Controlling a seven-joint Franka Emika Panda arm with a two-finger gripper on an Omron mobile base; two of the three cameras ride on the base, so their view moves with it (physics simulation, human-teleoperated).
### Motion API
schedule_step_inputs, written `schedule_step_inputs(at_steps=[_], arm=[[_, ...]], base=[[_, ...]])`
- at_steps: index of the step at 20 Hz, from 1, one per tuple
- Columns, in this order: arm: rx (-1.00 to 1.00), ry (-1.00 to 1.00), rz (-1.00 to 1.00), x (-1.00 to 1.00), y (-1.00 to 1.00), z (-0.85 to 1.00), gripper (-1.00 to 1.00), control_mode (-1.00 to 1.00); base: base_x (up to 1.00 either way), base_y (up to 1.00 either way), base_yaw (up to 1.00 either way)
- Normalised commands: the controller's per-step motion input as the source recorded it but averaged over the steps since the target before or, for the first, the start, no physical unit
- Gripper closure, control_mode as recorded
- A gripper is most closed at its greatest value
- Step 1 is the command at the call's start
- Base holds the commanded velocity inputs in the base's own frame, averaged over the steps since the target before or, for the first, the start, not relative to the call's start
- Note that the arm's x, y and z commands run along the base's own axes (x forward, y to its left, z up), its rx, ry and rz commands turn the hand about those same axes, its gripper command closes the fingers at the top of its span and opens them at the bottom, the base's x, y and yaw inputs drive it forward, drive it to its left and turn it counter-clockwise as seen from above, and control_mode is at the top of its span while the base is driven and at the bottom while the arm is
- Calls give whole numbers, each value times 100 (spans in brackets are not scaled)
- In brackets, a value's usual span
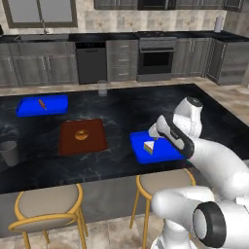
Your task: Take the cake and donut from the fridge and place them on the empty tray on the dining counter.
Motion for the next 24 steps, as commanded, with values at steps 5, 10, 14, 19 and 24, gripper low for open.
schedule_step_inputs(at_steps=[5,10,14,19,24], arm=[[-14,-4,0,-100,0,68,-100,-100],[0,-5,0,-100,-1,100,-100,-100],[-2,-9,0,-98,0,93,-100,-100],[-8,-14,0,-55,0,91,-100,-100],[0,-6,0,-19,0,82,-100,-100]], base=[[0,0,0],[0,0,0],[0,0,0],[0,0,0],[0,0,0]])
